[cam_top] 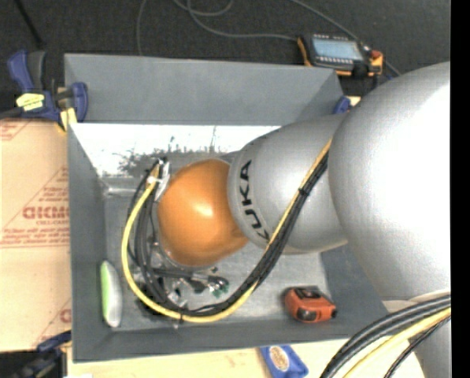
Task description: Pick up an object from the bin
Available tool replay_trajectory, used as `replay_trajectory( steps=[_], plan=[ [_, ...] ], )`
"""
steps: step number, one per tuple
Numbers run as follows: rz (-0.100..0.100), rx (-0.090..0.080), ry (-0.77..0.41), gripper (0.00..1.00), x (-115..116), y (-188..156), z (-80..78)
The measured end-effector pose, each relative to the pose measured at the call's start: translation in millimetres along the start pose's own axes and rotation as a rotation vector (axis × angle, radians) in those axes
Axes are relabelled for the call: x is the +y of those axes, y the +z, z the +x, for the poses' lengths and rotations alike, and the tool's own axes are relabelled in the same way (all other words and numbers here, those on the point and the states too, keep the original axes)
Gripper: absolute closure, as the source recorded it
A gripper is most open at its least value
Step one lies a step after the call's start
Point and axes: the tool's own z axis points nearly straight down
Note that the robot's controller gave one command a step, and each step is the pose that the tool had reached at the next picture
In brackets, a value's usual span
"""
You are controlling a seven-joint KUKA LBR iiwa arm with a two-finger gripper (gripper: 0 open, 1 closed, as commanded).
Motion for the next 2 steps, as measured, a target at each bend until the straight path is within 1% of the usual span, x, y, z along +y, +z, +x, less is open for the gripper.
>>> replay_trajectory(
  steps=[1,2],
  plan=[
    [0.0,0.0,0.001,1.0,0,0,0.0],
    [0.001,0.005,-0.015,1.0,-4,-36,-3.2]
  ],
)
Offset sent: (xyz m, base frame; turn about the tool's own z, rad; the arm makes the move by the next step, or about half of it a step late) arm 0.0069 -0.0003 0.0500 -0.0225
